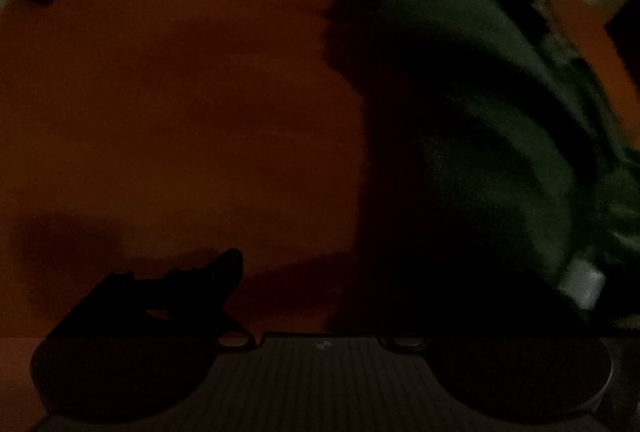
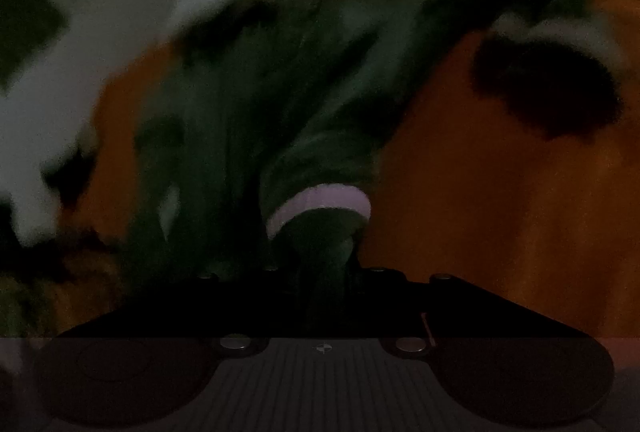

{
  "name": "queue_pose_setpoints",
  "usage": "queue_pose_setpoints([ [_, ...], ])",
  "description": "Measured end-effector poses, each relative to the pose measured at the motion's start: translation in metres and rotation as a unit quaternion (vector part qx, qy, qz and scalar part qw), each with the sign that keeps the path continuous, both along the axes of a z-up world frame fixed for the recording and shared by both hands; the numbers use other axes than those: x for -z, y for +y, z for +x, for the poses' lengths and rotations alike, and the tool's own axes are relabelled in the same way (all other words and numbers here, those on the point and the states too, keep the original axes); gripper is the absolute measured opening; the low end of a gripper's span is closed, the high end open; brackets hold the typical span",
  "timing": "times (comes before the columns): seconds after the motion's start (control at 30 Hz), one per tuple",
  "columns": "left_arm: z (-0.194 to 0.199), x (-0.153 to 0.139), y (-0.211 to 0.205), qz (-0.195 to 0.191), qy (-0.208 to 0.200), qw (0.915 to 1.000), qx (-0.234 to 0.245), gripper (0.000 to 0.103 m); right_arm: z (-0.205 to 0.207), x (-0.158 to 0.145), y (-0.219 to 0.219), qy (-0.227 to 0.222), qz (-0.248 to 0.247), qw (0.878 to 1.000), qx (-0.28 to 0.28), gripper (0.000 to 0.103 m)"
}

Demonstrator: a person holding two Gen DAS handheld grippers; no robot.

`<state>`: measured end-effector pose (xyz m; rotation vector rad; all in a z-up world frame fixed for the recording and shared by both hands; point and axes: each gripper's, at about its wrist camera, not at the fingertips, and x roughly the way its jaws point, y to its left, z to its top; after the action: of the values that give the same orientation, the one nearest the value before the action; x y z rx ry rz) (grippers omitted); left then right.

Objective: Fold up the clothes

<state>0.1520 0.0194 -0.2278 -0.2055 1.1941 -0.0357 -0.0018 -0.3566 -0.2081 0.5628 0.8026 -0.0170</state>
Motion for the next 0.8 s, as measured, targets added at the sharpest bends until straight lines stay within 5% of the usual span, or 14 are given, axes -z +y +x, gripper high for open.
queue_pose_setpoints([
  [0.17, 0.002, 0.007, -0.029, -0.001, -0.002, 0.9999, -0.011, 0.092, -0.046, -0.057, -0.070, -0.071, -0.096, 0.981, 0.154, 0.018],
  [0.23, 0.001, 0.006, -0.033, -0.033, -0.011, 0.9992, -0.021, 0.080, -0.055, -0.057, -0.087, -0.064, -0.103, 0.976, 0.182, 0.018],
  [0.27, -0.001, 0.005, -0.033, -0.043, -0.020, 0.9986, -0.023, 0.054, -0.058, -0.054, -0.092, -0.060, -0.103, 0.975, 0.188, 0.018],
  [0.3, -0.004, 0.001, -0.034, -0.049, -0.032, 0.9980, -0.024, 0.017, -0.059, -0.050, -0.096, -0.055, -0.095, 0.976, 0.190, 0.018],
  [0.33, -0.008, -0.004, -0.034, -0.054, -0.044, 0.9972, -0.027, 0.007, -0.060, -0.044, -0.100, -0.050, -0.083, 0.977, 0.191, 0.018],
  [0.43, -0.029, -0.042, -0.020, -0.026, -0.107, 0.9898, -0.091, 0.006, -0.061, -0.039, -0.102, -0.051, -0.063, 0.979, 0.185, 0.018],
  [0.57, -0.070, -0.116, 0.023, -0.036, -0.222, 0.9589, -0.173, 0.006, -0.059, -0.041, -0.099, -0.065, -0.040, 0.982, 0.174, 0.018],
  [0.67, -0.094, -0.171, 0.044, -0.030, -0.289, 0.9399, -0.180, 0.006, -0.059, -0.042, -0.095, -0.069, -0.036, 0.984, 0.162, 0.018],
  [0.8, -0.124, -0.213, 0.009, -0.030, -0.358, 0.9285, -0.094, 0.006, -0.053, -0.043, -0.083, -0.064, -0.041, 0.987, 0.145, 0.018],
])
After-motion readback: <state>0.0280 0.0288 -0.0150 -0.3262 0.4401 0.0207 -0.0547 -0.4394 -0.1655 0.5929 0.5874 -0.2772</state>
